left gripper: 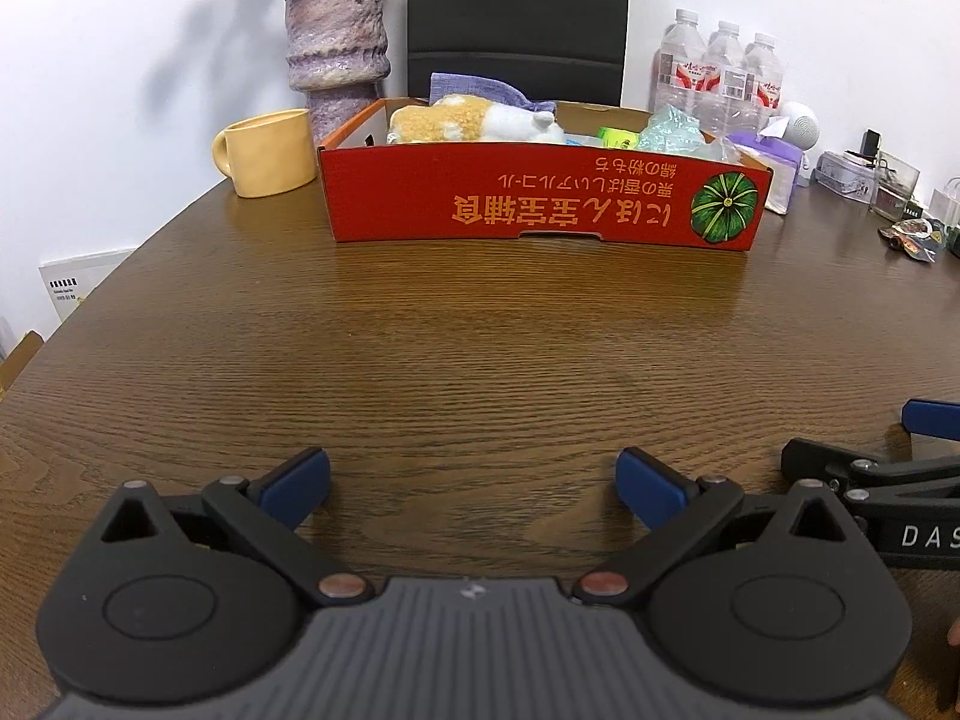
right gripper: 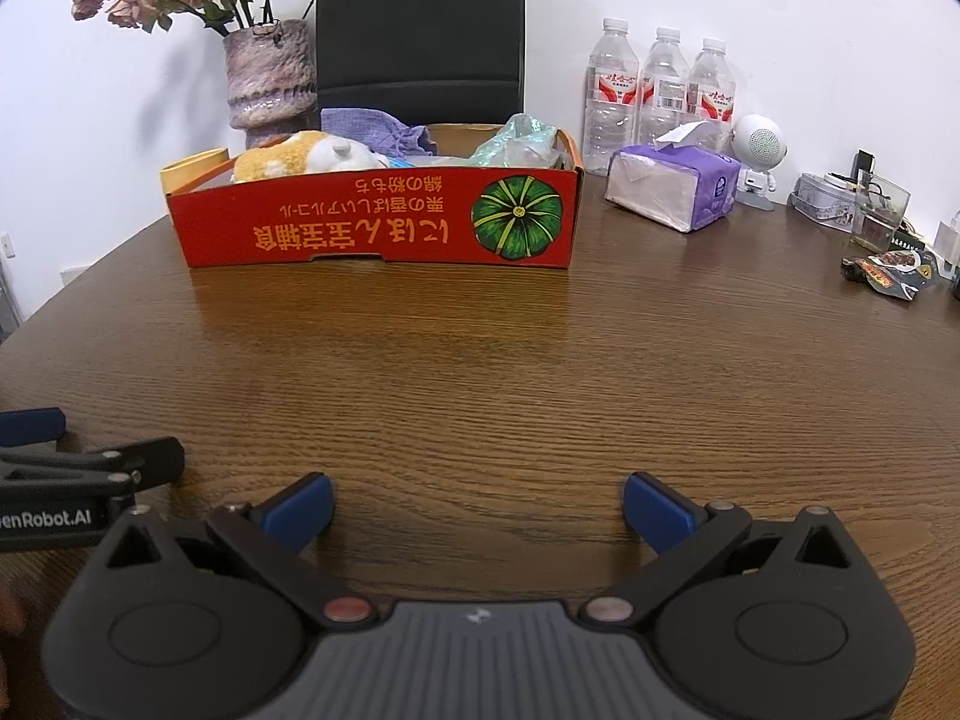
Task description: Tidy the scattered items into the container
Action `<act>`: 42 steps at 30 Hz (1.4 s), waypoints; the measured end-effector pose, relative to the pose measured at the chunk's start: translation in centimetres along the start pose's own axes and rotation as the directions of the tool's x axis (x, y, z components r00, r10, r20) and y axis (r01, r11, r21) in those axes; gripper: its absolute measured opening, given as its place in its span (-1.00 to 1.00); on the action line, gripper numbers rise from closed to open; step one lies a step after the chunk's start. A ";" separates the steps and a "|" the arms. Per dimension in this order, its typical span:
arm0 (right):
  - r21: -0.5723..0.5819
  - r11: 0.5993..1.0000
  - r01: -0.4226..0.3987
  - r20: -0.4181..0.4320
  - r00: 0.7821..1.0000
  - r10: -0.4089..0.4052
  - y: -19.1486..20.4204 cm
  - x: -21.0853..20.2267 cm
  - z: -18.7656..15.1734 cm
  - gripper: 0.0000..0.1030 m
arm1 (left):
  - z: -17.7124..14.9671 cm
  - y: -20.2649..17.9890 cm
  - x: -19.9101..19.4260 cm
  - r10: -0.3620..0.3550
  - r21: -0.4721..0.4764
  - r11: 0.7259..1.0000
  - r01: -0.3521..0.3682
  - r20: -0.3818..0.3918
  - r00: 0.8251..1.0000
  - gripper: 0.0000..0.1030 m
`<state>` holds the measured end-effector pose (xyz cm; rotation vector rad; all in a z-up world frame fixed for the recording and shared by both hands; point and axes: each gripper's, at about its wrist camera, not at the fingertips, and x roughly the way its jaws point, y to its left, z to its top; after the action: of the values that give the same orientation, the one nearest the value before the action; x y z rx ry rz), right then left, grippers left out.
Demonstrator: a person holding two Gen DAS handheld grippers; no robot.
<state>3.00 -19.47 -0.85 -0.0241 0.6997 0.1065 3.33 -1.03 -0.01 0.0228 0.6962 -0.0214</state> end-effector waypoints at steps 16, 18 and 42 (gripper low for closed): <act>0.000 1.000 0.000 0.000 1.000 0.000 0.0 0.0 0.0 1.00 | 0.1 0.0 0.1 0.001 -0.001 1.000 -0.001 -0.001 1.000 1.00; 0.000 1.000 0.000 0.000 1.000 0.000 0.0 0.0 0.0 1.00 | 0.1 0.0 0.1 0.001 -0.001 1.000 -0.001 -0.001 1.000 1.00; -0.010 1.000 -0.012 0.000 1.000 0.012 0.2 0.0 0.0 1.00 | 0.1 0.0 0.2 0.000 0.002 1.000 0.000 -0.001 1.000 1.00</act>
<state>3.01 -19.30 -0.89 -0.0298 0.6989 0.1212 3.54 -1.03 -0.09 0.0250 0.6969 -0.0216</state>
